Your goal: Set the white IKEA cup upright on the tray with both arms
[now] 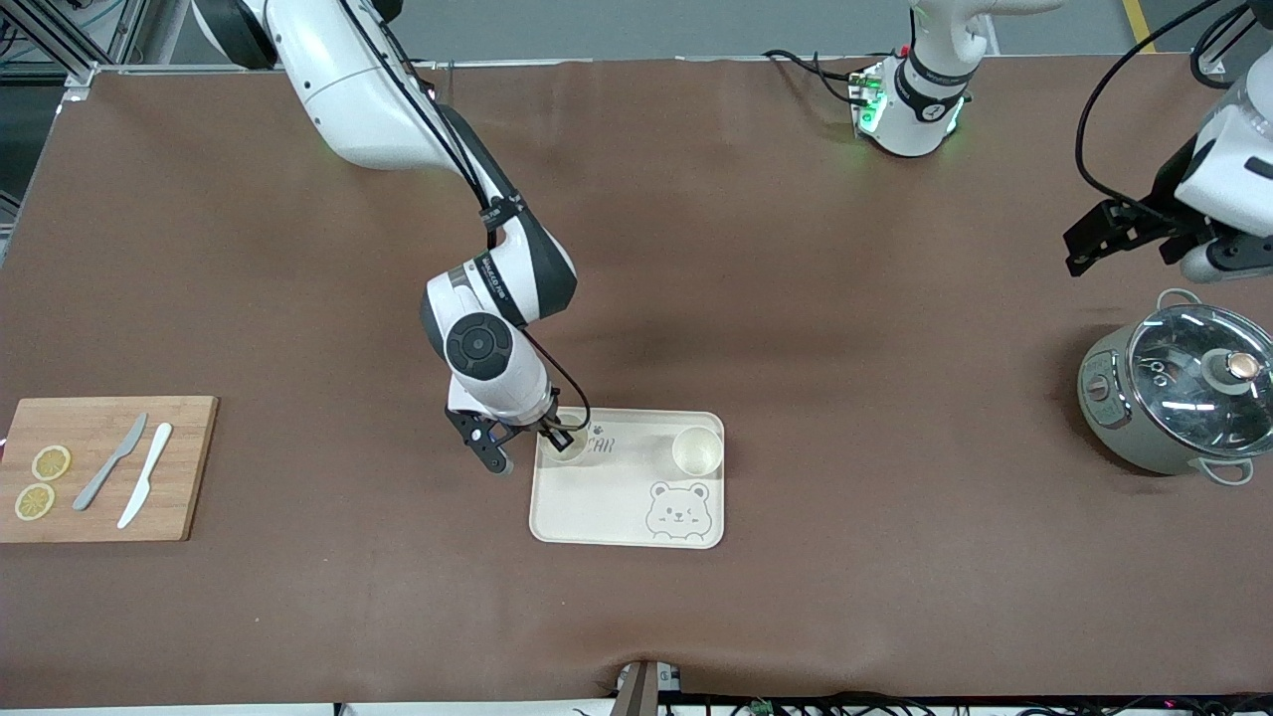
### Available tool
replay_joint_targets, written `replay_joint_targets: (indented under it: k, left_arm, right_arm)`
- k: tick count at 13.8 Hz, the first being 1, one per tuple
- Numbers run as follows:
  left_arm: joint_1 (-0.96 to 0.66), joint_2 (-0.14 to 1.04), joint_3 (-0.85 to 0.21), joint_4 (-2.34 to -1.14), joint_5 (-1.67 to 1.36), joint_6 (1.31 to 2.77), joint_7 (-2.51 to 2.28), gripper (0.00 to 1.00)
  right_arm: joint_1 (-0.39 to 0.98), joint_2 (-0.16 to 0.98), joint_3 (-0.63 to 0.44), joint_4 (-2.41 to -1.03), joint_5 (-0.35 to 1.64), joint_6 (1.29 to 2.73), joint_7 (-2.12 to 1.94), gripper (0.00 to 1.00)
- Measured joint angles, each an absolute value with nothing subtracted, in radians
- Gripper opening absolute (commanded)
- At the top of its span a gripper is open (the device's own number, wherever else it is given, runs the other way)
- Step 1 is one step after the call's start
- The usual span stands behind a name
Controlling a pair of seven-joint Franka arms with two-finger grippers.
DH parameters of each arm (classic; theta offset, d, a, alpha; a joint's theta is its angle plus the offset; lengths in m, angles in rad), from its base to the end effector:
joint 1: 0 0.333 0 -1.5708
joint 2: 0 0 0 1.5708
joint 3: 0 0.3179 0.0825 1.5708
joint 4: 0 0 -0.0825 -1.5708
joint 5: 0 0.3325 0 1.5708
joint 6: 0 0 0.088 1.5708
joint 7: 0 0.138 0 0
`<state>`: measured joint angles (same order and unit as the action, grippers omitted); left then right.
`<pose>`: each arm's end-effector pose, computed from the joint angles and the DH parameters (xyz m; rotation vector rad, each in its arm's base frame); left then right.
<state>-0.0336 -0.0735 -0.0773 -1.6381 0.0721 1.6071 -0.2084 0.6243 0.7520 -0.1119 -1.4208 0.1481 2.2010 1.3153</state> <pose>0.4827 -0.0454 0.6068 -3.0668 -0.1481 -0.0831 0.5900 0.3590 0.2553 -2.8080 1.2827 0.0234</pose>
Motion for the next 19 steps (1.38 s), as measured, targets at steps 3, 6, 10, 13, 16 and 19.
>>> replay_joint_targets:
  k: [3,6,10,13,16,19]
  left_arm:
    - [-0.034,-0.103,-0.078,-1.665,0.071,1.606,-0.208,1.0]
    - [-0.034,-0.1,-0.077,-1.667,0.055,1.605,-0.208,1.0]
    - [-0.032,-0.099,-0.076,-1.668,0.031,1.603,-0.208,1.0]
    - [-0.03,-0.094,-0.076,-1.674,0.007,1.603,-0.21,1.0]
    - [-0.024,-0.092,-0.075,-1.675,0.006,1.601,-0.221,1.0]
    - [-0.017,-0.091,-0.074,-1.675,0.006,1.599,-0.234,1.0]
  right_arm:
    - [0.623,0.738,-0.112,-1.397,0.161,2.183,1.336,1.0]
    - [0.622,0.73,-0.113,-1.356,0.18,2.144,1.454,1.0]
    - [0.623,0.73,-0.113,-1.305,0.178,2.049,1.482,1.0]
    - [0.609,0.702,-0.116,-1.277,0.179,2.005,1.483,1.0]
    - [0.588,0.614,-0.124,-1.265,0.179,1.979,1.483,1.0]
    - [0.521,0.528,-0.128,-1.254,0.177,1.902,1.364,1.0]
